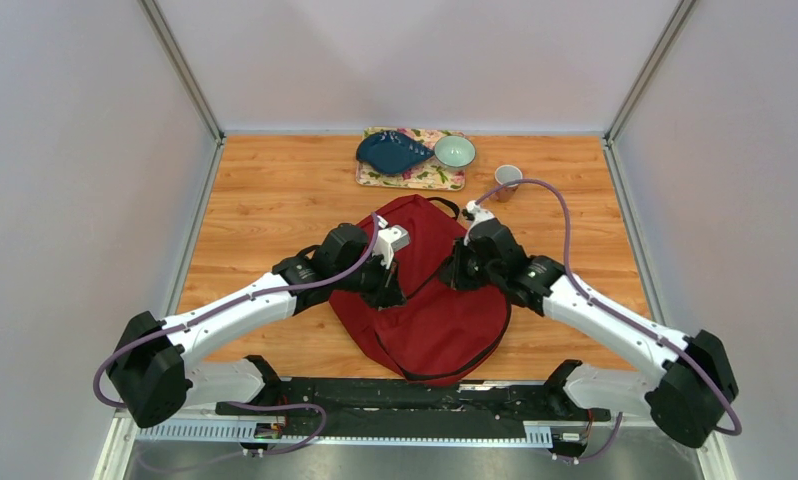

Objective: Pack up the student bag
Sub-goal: Adjust the student bag at the center of the board.

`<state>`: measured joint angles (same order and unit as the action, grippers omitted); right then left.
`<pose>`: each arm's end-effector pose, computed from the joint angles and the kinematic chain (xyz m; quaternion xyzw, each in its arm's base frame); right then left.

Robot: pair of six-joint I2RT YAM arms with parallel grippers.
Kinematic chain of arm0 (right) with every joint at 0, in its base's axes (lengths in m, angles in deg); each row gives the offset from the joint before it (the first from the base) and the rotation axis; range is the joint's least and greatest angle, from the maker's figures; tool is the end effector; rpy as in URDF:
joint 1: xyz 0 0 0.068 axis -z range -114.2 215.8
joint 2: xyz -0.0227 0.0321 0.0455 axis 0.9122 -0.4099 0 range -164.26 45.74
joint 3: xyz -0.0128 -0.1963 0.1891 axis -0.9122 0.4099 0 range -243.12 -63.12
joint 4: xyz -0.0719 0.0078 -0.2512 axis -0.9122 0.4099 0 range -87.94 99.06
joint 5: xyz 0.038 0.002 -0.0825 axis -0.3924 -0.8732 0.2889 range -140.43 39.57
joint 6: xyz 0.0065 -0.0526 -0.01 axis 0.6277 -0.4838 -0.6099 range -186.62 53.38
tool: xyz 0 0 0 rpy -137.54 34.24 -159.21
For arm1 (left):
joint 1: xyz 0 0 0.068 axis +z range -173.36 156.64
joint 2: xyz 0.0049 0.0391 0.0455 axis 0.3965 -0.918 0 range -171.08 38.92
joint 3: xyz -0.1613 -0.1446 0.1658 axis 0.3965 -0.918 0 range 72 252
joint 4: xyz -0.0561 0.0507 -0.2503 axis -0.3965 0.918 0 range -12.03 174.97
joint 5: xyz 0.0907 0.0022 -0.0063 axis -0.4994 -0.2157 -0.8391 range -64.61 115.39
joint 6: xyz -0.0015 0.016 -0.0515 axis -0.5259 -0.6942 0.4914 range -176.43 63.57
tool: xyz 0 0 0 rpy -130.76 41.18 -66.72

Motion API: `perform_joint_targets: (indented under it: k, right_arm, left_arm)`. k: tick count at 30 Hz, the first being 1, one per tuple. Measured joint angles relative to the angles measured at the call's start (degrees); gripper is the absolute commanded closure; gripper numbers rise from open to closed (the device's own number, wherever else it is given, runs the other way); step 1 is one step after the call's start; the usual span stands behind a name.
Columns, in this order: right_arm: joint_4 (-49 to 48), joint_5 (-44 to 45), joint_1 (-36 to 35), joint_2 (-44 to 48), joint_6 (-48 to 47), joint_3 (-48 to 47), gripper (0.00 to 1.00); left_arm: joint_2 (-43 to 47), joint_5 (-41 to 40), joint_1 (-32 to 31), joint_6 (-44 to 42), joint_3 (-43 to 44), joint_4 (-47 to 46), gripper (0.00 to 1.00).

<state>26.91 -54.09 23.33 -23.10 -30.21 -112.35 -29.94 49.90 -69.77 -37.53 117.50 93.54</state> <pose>0.1856 0.1730 0.2574 -0.0611 0.9196 0.2685 0.2801 0.1660 -0.1958 0.2508 0.2986 0.8347 -0.3885 0.2513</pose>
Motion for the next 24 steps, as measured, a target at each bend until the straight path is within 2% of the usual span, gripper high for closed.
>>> perform_joint_targets:
  k: [4, 6, 19, 23, 24]
  right_arm:
    - [-0.57, 3.96, 0.15, 7.3, 0.66, 4.9, 0.98]
    - [-0.7, 4.7, 0.31, 7.96, 0.83, 5.2, 0.98]
    - [-5.01, 2.05, 0.31, -1.9, 1.31, 2.82, 0.96]
    - [-6.82, 1.64, 0.31, -3.82, 1.27, 0.39, 0.91]
    - [-7.23, 1.64, 0.31, -4.37, 1.25, -0.35, 0.85]
  left_arm:
    - [0.0, -0.09, 0.0, 0.0, 0.0, 0.02, 0.96]
    - [0.0, -0.17, 0.0, 0.02, 0.0, 0.02, 0.96]
    - [0.02, -0.37, 0.0, 0.02, 0.0, 0.02, 0.96]
    - [0.02, -0.37, 0.0, 0.04, 0.0, 0.02, 0.96]
    - [0.04, -0.37, 0.0, 0.02, 0.0, 0.02, 0.96]
